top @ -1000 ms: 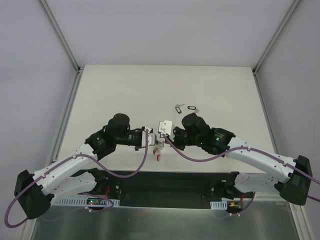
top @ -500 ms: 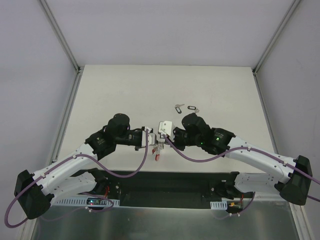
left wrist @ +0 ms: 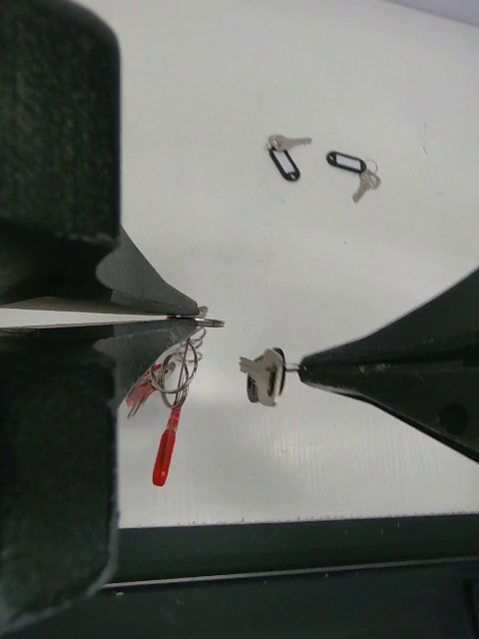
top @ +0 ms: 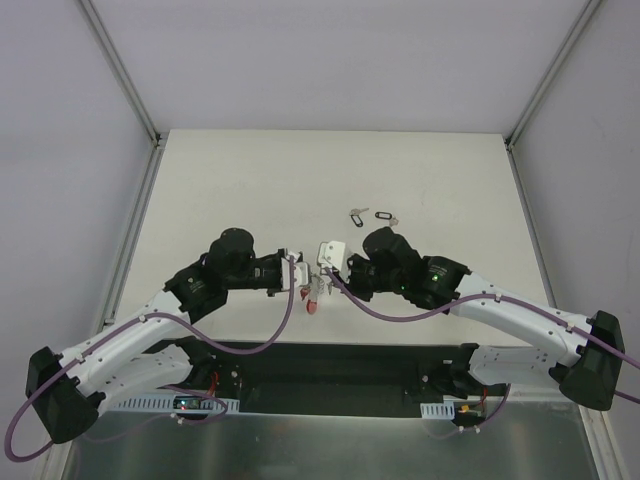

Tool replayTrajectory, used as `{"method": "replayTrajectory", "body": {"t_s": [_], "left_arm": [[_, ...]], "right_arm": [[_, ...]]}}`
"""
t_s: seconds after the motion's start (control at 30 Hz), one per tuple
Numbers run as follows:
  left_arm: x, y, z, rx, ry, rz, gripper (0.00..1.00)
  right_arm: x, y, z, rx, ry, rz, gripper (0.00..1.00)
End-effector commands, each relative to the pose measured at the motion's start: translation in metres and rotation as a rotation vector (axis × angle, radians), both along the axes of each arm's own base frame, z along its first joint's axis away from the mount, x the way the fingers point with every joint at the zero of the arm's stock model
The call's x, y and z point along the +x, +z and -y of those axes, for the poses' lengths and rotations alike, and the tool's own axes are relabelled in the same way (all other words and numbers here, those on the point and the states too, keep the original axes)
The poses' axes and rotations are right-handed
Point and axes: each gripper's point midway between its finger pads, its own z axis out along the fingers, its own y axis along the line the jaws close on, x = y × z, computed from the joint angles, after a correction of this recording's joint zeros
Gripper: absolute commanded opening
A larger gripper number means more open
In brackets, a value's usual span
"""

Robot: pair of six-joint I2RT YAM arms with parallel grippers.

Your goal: Put the keys on the keyring

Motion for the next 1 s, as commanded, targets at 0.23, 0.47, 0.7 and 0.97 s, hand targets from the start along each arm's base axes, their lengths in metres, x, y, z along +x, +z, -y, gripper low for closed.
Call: {"method": "replayTrajectory", "body": {"t_s": [0.23, 0.47, 0.7, 0.97], "left_arm": [[0.052, 0.033, -0.049, 0.002, 0.310, 0.229, 0.00], [0.058, 0.038, -0.057, 0.001, 0.348, 0.252, 0.00], [0.061, 0.042, -0.065, 0.005, 0.379, 0.284, 0.00], [0.069, 0.046, -0.079, 0.004, 0.431, 0.303, 0.00]], "right_arm": [[0.020, -0.038, 0.061, -0.218, -0.329, -0.132, 0.01], [0.017, -0.053, 0.103, -0.446, -0.437, -0.166, 0.01], [0.024, -0.071, 0.098, -0.577, -0.387, -0.192, 0.02], [0.050, -0.099, 0.076, -0.681, -0.353, -0.235, 0.01]]}}
